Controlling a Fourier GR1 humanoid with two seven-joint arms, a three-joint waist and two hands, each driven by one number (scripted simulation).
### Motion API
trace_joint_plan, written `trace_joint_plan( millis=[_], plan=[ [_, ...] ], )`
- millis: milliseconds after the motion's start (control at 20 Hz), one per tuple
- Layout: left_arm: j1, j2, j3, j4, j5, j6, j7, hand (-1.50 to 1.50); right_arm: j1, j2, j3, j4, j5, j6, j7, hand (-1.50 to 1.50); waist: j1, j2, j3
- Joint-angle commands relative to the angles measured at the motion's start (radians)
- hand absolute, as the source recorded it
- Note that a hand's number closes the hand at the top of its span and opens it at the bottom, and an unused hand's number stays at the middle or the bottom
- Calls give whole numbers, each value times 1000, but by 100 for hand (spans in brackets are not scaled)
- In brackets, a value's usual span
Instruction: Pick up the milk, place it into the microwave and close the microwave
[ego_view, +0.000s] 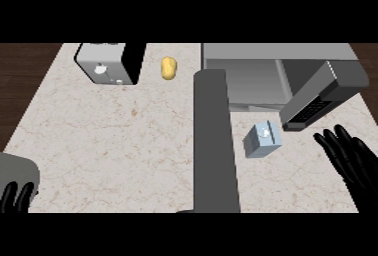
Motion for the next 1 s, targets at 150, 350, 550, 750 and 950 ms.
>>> trace_joint_plan(
  millis=[150, 350, 550, 750, 950],
  plan=[
    [123, 3, 50, 16, 49, -86, -107, -150, -90, 67, 75, 96, 181, -71, -13, -150, 6, 1, 0],
    [130, 53, 150, -2, 144, -148, -97, -150, -104, 40, 27, 259, 214, -31, -149, -150, 5, 1, 0],
    [160, -18, 69, 44, 45, -153, -157, -150, -227, 18, -27, 381, 222, -41, -162, -150, 8, 2, 0],
    [129, 22, 185, 73, 124, -189, -158, -150, -209, 51, 18, 535, 354, -98, -320, -150, 4, 3, 0],
    [163, 10, 181, 20, 137, -212, -132, -150, -271, 65, 20, 663, 417, -155, -404, -150, 4, 3, 1]
  ],
)
